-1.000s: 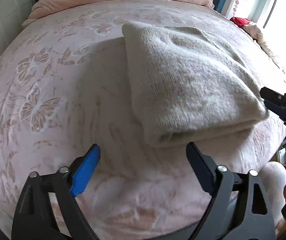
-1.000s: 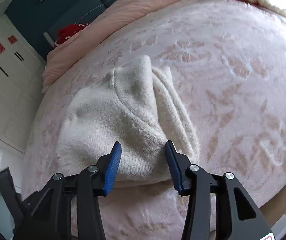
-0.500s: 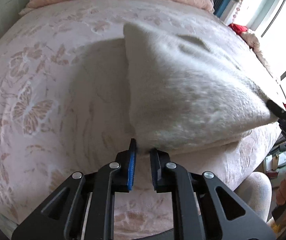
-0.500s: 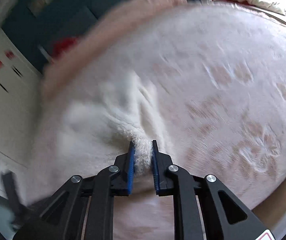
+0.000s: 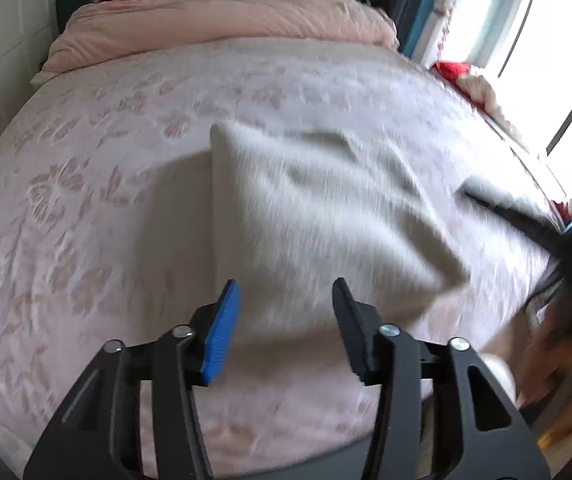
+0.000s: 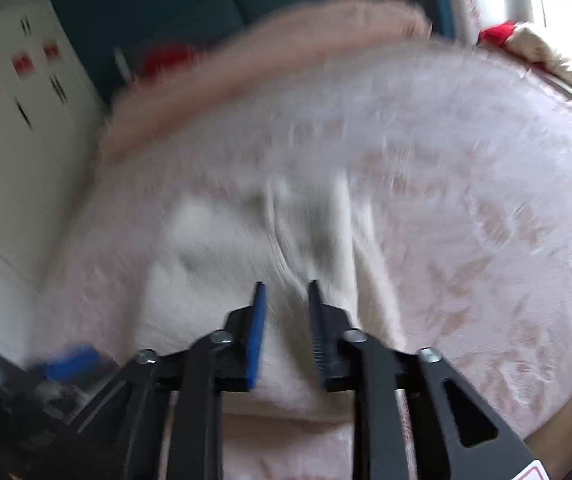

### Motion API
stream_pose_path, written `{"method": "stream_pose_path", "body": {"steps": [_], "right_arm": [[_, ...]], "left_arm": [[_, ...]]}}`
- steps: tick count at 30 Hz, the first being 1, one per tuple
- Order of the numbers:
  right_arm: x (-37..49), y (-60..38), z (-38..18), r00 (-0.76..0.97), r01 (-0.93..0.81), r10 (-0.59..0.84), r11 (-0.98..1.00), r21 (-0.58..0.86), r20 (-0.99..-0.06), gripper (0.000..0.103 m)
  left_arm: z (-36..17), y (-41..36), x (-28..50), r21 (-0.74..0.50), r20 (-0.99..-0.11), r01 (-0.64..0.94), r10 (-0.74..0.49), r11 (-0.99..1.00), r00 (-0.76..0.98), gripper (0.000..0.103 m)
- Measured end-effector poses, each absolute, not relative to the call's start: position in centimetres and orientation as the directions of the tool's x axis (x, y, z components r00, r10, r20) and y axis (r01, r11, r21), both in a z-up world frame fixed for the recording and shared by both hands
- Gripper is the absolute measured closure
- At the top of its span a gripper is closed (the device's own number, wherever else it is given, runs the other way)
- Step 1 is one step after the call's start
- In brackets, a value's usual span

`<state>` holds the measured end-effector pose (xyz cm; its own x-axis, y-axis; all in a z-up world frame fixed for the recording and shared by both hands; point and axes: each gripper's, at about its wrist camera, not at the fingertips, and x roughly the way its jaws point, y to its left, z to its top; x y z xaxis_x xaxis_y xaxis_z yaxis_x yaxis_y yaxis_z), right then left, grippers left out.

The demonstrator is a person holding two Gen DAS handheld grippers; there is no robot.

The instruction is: Fold small clothes

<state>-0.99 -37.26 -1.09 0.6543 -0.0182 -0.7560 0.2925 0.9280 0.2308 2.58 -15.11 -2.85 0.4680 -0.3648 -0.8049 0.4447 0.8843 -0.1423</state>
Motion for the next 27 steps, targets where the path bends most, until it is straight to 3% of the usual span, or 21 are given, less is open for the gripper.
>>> {"method": "stream_pose_path", "body": {"steps": [1, 3, 5, 10, 12, 14, 16, 18, 21, 25, 27], "right_arm": [[0.0, -38.0, -2.9, 0.601, 0.314, -0.035, 0.929, 0.195, -0.798, 0.101], [0.9, -38.5, -5.6, 0.561, 0.329, -0.048, 0.929, 0.169, -0.827, 0.103], [0.2, -38.4, -3.1, 0.596, 0.327, -0.024, 0.92, 0.216, -0.802, 0.102], [3.3, -36.0, 1.4, 0.67, 0.186, 0.091, 0.94, 0.285, -0.737, 0.101], [7.0, -33.8, 1.2, 0.63, 0.079, 0.19, 0.949, 0.306, -0.753, 0.101], [10.7, -32.0, -1.4, 0.544, 0.039, 0.198, 0.965, 0.261, -0.815, 0.102], [13.4, -31.7, -4.7, 0.454, 0.049, 0.154, 0.979, 0.197, -0.878, 0.103], [13.4, -32.0, -3.2, 0.484, 0.053, 0.179, 0.971, 0.233, -0.856, 0.103], [11.5, -33.0, 0.3, 0.591, 0.05, 0.172, 0.967, 0.249, -0.788, 0.103], [10.3, -38.0, -3.0, 0.5, 0.228, -0.027, 0.968, 0.101, -0.866, 0.103], [7.5, -40.4, -2.5, 0.556, 0.256, 0.078, 0.931, 0.259, -0.828, 0.103]], "left_arm": [[-3.4, -15.6, 3.5, -0.145, -0.808, 0.442, -0.364, 0.885, 0.464, 0.056], [-6.3, -17.1, 5.8, -0.113, -0.85, 0.426, -0.309, 0.897, 0.426, 0.056], [-8.3, -17.8, 6.8, -0.058, -0.873, 0.413, -0.247, 0.909, 0.421, 0.054], [-8.2, -17.6, 6.4, -0.044, -0.853, 0.425, -0.256, 0.904, 0.456, 0.049], [-8.3, -17.6, 6.2, -0.038, -0.85, 0.422, -0.251, 0.906, 0.463, 0.047], [-8.3, -18.0, 5.7, -0.029, -0.849, 0.424, -0.246, 0.905, 0.469, 0.046], [-8.3, -18.1, 5.6, -0.032, -0.848, 0.423, -0.249, 0.906, 0.468, 0.043], [-8.7, -17.8, 5.9, -0.035, -0.852, 0.419, -0.246, 0.907, 0.462, 0.042], [-9.2, -16.7, 6.8, -0.097, -0.865, 0.4, -0.276, 0.911, 0.419, 0.029], [-9.9, -15.0, 7.7, -0.224, -0.871, 0.326, -0.339, 0.918, 0.356, 0.026], [-9.1, -15.1, 7.4, -0.224, -0.866, 0.339, -0.346, 0.914, 0.36, 0.027]]}}
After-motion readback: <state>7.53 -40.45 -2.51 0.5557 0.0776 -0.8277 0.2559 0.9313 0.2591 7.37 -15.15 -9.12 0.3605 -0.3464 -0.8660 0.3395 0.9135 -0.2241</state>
